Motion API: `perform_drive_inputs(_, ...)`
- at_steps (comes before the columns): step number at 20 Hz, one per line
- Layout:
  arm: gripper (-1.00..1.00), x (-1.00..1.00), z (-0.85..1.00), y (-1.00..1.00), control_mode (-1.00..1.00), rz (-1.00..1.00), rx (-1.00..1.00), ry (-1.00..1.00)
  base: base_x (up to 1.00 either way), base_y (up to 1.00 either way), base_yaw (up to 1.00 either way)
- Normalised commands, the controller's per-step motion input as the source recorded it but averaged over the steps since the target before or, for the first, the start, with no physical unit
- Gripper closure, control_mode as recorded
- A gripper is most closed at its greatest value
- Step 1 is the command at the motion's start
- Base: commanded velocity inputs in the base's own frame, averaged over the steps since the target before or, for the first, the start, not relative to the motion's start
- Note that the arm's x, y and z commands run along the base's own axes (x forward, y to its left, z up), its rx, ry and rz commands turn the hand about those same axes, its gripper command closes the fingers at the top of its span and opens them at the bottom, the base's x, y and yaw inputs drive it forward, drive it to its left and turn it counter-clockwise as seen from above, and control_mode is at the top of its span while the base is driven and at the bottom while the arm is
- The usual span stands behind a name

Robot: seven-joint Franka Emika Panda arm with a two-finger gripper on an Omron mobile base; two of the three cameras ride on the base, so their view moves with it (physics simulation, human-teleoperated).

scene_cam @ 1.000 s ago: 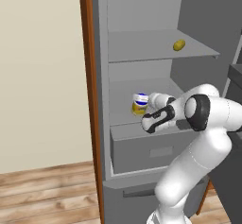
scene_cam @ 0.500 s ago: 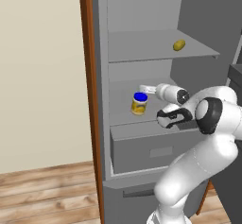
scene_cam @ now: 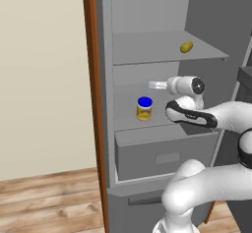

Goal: Move the mayonnaise and corn from the top shelf to the second highest shelf to make space. Then, place the pitcher from the counter on the cleared top shelf.

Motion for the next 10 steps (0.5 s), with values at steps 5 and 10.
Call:
perform_drive_inputs(5,-1.00,-0.58,0.68,0.08,-1.00,0.00,-0.20,0.32,0.00,0.00,0.00)
perform_drive_inputs(10,-1.00,-0.69,0.43,0.23,-1.00,0.00,-0.23,0.29,0.00,0.00,0.00)
